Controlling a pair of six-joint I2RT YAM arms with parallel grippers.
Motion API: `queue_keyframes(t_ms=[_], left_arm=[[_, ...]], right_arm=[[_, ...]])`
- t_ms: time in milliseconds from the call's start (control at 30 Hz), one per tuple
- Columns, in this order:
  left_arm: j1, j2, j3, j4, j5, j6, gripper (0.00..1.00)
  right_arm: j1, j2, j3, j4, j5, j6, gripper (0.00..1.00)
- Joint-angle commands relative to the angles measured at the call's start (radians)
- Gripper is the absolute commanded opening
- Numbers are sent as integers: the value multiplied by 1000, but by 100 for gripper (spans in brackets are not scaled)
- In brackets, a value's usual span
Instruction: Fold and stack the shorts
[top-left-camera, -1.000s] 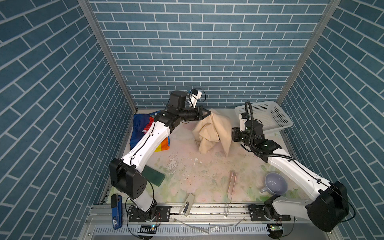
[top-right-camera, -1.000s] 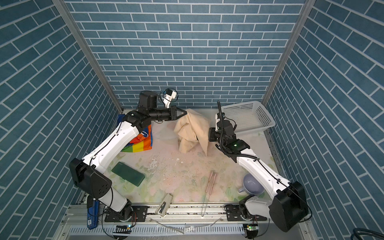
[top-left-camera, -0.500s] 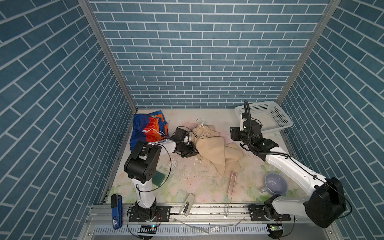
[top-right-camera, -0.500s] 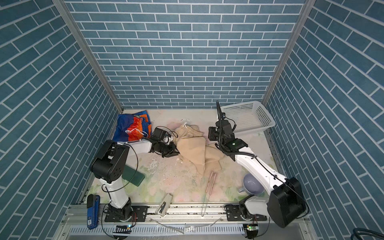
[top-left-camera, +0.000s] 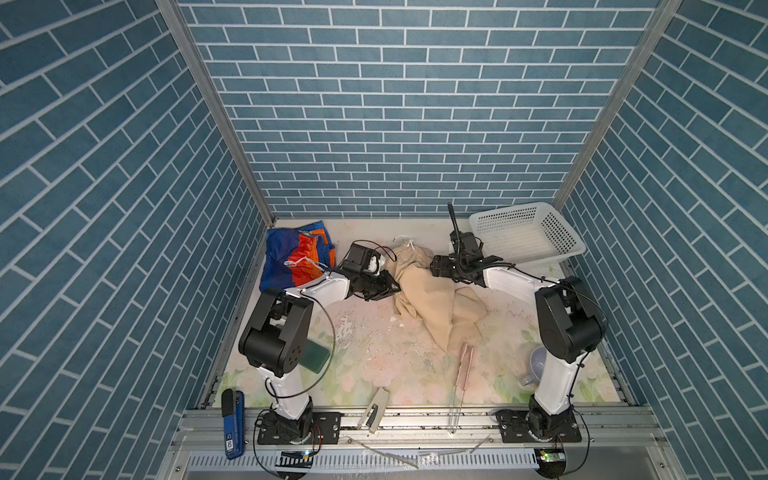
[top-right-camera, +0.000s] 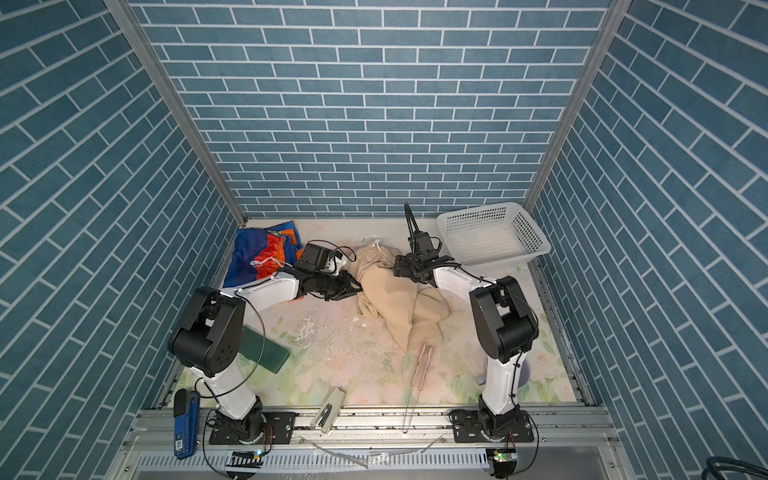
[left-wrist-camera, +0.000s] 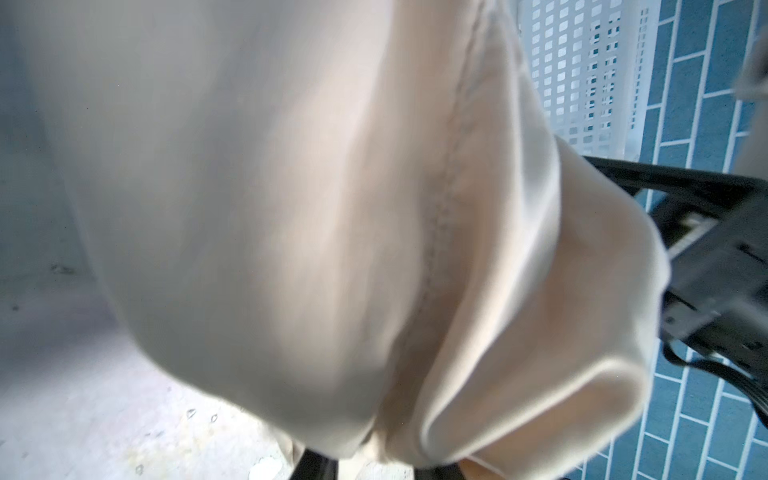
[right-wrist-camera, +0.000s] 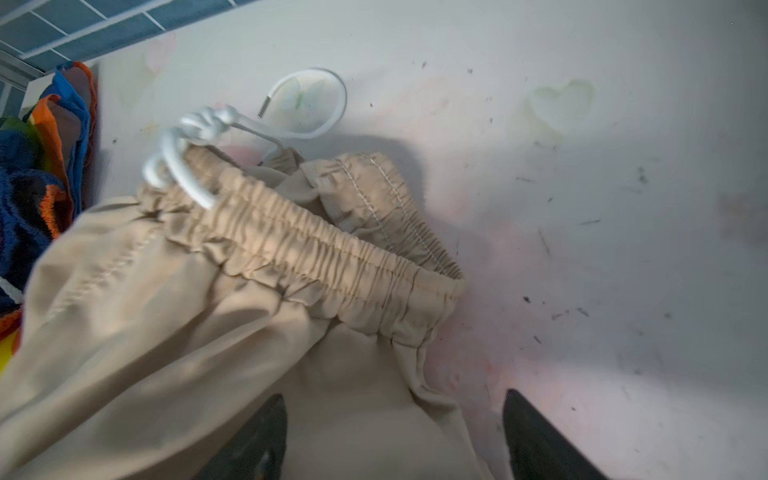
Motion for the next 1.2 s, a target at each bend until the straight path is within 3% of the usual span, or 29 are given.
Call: queue_keyframes(t_ms=[0, 67, 133, 267, 433, 567, 833, 1000, 1167], left_arm=[[11, -62, 19, -96, -42, 53, 39], [24, -97, 36, -141, -71, 61, 46], [39, -138, 60, -198, -122, 65, 54], [62, -220, 122, -302, -259, 76, 64], [64, -212, 194, -334, -285, 76, 67], [37, -175, 210, -296, -246, 54, 68], [-118, -17, 418, -411, -340, 142, 68], [-241, 144, 652, -534, -490, 221, 76], [-327, 336, 895, -699, -634, 287, 77]], right_arm=[[-8, 25, 39, 108, -174, 126, 61], [6, 36, 32, 172, -253, 156, 45], [41, 41, 48, 164, -288, 142, 42], [144, 35, 68, 125, -301, 59, 44], [200, 8, 61, 140, -354, 35, 50], [175, -120, -24, 135, -245, -14, 53], [21, -395, -209, 32, -7, -26, 54], [-7, -520, -302, -4, 109, -64, 55], [-11, -639, -390, 53, 157, -50, 56]])
